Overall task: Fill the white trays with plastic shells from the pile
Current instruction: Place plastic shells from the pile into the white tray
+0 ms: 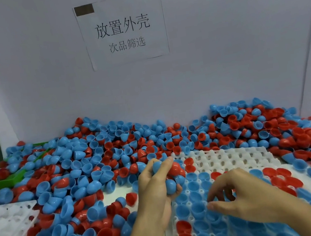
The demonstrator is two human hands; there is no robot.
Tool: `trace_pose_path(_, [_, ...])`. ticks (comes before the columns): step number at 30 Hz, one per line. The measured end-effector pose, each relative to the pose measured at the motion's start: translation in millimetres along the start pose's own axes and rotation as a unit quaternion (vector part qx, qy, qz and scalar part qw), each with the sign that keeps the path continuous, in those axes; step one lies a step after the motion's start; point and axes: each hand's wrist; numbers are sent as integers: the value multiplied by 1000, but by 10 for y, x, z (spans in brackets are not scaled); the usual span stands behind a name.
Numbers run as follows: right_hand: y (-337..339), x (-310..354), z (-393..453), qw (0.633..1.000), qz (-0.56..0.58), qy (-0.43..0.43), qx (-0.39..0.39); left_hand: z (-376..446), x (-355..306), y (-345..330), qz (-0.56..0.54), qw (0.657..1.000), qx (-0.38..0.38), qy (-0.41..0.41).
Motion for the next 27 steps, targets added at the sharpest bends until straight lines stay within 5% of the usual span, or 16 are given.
trace_pose_path(12, [-41,17,-2,1000,-14,-17,-6,-10,16,-16,-9,1000,4,14])
trace_pose_path(19, [46,18,-25,988,85,-21,-128,-40,28,-56,76,997,-11,-32])
trace_pose_path(27, [-69,48,55,955,39,46,-289,-154,41,-169,258,962,2,-83])
Point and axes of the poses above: each hand's wrist, its own z-axis towards the middle knuckle, its own y-axis out of the back of the hand, x = y × z, and after that the axes turned 11 degrees about y, right-handed
